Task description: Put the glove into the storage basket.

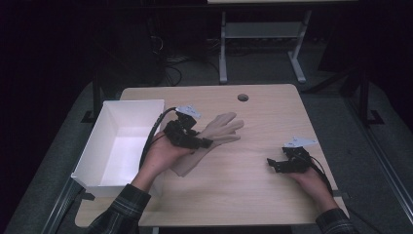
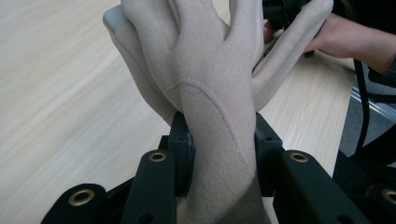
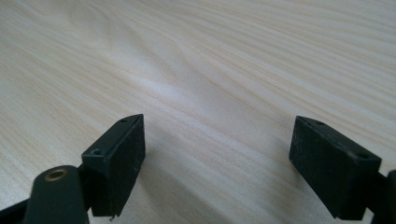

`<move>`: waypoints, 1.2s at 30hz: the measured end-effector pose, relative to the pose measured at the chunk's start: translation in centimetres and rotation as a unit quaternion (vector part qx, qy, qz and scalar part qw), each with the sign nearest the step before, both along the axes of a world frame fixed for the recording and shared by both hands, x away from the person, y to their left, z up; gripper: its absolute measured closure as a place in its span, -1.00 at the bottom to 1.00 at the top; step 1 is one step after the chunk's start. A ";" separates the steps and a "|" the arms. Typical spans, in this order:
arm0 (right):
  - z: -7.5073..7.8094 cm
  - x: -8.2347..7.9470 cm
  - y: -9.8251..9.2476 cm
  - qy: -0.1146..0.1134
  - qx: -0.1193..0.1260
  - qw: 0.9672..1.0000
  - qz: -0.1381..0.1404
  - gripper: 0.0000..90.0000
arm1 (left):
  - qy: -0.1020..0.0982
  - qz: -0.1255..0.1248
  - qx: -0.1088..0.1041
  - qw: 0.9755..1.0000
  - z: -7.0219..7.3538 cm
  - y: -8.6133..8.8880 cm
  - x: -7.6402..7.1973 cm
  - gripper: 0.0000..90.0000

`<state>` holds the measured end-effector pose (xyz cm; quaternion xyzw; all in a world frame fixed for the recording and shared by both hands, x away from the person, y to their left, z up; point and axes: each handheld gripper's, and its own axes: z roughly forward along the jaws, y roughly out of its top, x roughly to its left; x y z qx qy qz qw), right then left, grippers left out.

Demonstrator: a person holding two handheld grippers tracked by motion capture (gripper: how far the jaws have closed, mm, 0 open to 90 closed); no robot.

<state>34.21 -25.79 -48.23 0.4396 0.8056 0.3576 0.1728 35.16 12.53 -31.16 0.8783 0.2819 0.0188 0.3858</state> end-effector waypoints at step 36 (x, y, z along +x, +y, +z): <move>0.0 0.0 0.0 0.000 0.000 1.000 -0.001 -0.60 | -0.041 0.219 -0.006 0.975 1.4 17.5 0.7 0.50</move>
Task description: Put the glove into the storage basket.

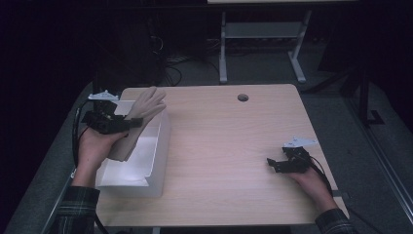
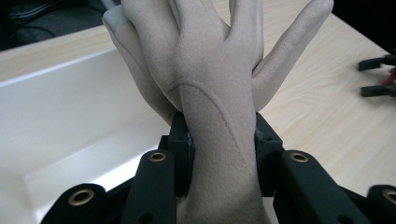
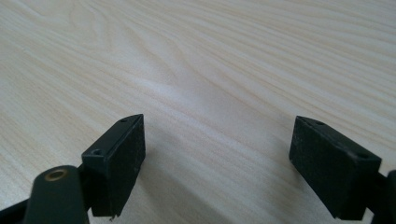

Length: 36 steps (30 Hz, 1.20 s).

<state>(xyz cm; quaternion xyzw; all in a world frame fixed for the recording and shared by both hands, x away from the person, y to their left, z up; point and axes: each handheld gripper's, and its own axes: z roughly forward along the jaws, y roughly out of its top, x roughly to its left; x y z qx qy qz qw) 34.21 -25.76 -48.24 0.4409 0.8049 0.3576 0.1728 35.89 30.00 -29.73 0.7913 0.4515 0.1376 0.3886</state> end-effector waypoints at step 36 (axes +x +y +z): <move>0.0 -0.1 0.0 -0.001 -0.001 1.000 -0.002 -0.60 | 0.114 0.042 0.056 0.991 -12.7 1.5 1.6 0.30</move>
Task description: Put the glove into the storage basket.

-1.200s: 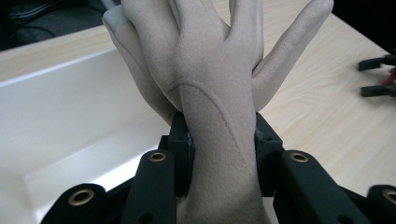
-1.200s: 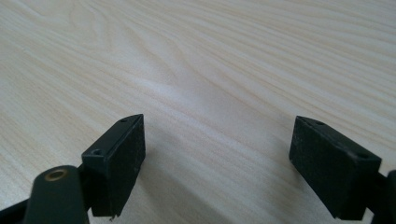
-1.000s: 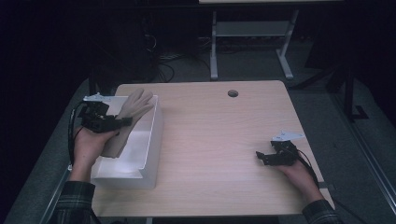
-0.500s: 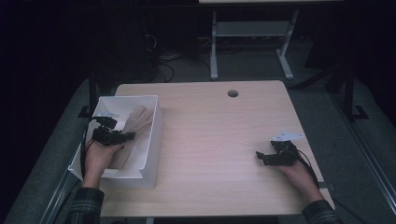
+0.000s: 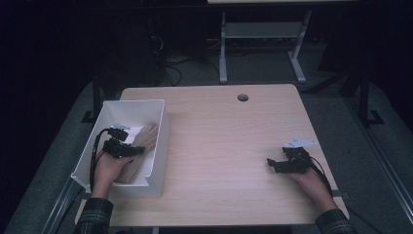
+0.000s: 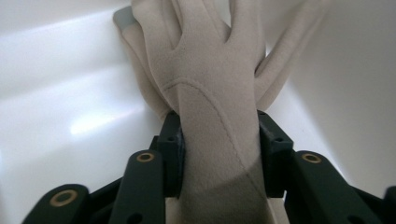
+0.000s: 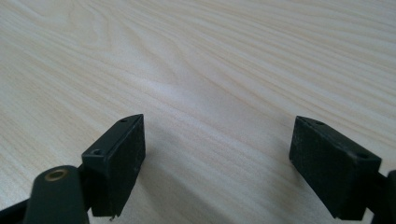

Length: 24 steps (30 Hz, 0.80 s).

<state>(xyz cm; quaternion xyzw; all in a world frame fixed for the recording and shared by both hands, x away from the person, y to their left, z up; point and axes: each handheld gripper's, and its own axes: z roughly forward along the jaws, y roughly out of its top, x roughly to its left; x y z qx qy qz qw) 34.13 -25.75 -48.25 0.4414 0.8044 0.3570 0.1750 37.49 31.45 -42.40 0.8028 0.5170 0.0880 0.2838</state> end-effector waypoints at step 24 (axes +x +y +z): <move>0.0 0.0 0.0 0.000 0.000 1.000 0.000 -0.60 | -0.072 -0.001 0.002 0.997 5.7 -0.7 0.4 -0.50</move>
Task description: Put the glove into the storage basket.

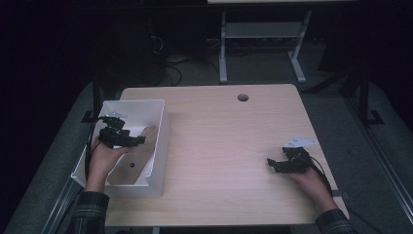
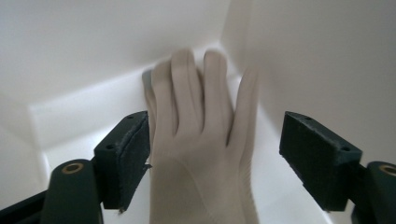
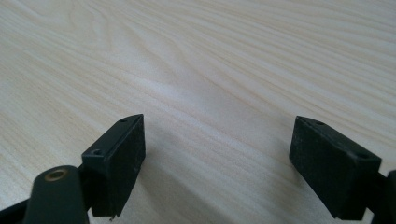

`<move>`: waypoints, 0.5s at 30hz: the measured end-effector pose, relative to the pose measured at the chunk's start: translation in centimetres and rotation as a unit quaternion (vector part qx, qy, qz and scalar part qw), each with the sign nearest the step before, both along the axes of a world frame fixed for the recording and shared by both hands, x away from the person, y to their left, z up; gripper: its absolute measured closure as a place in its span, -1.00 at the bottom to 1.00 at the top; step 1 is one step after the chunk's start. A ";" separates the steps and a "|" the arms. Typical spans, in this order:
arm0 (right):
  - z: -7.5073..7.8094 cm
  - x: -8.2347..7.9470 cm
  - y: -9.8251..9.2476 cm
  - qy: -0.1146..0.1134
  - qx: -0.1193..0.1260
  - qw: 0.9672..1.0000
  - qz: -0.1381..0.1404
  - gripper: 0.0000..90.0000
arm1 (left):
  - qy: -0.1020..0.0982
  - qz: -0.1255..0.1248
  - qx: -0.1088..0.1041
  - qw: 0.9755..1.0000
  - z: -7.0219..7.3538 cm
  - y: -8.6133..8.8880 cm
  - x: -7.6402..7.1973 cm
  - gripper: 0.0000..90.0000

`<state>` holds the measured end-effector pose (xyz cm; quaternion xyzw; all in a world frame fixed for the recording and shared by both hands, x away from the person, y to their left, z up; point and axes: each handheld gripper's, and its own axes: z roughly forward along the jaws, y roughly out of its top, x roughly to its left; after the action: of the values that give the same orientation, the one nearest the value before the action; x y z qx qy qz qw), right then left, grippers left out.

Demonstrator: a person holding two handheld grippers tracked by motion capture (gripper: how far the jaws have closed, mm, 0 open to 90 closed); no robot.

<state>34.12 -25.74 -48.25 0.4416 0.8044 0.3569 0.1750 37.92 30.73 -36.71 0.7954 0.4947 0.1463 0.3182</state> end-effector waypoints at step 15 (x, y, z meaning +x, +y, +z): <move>0.0 0.0 0.0 0.000 0.000 1.000 0.000 -0.60 | -0.045 -0.042 -0.048 0.997 5.4 -3.7 -0.4 -0.71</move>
<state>34.12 -25.74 -48.25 0.4415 0.8044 0.3569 0.1751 37.53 27.03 -31.33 0.7918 0.4524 0.1444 0.3842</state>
